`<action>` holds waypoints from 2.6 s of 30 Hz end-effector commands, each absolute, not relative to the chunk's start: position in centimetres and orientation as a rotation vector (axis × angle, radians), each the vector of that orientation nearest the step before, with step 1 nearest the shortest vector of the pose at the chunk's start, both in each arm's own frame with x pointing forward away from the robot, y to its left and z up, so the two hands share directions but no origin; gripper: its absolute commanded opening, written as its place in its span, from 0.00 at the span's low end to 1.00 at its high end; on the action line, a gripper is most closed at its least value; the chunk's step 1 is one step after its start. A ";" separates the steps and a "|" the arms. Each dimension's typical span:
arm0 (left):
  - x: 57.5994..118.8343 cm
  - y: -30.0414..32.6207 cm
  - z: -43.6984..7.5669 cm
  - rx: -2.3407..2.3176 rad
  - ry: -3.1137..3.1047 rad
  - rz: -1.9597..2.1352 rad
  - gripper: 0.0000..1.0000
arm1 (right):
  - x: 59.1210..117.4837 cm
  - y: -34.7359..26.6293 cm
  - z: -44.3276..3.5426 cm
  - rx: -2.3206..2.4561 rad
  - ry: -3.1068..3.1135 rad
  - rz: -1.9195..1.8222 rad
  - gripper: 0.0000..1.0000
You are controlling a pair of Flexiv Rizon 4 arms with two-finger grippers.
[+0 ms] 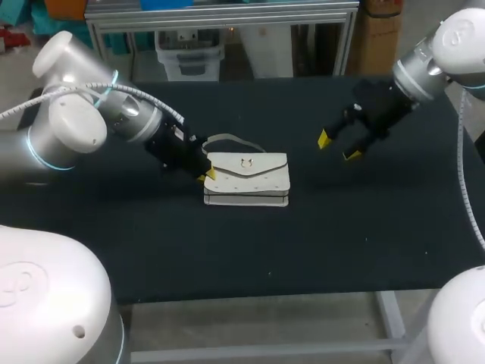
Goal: Pick up the bag, open it, inspect its contents, close it, and place it on the opposite side
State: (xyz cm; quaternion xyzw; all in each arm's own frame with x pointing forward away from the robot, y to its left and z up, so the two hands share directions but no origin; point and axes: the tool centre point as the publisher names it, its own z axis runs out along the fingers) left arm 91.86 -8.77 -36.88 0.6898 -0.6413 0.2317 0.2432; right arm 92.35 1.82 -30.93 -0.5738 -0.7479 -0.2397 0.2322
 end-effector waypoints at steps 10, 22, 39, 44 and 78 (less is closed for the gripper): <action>91.6 -8.5 -36.5 2.001 -1.713 0.619 0.00 | 92.5 1.9 -30.9 -1.573 -2.055 -0.653 1.00; 93.4 -6.2 -36.4 1.989 -1.785 0.645 0.00 | 94.4 -0.9 -30.1 -1.647 -2.093 -0.673 1.00; 99.0 3.0 -37.7 2.105 -1.924 0.604 0.00 | 99.6 -8.6 -29.9 -1.822 -2.267 -0.513 1.00; 101.0 6.3 -38.0 2.112 -1.943 0.587 0.00 | 101.3 -11.0 -29.3 -1.884 -2.309 -0.507 1.00; 105.3 13.9 -36.8 2.165 -1.945 0.506 0.00 | 104.7 -15.1 -28.8 -1.997 -2.371 -0.432 1.00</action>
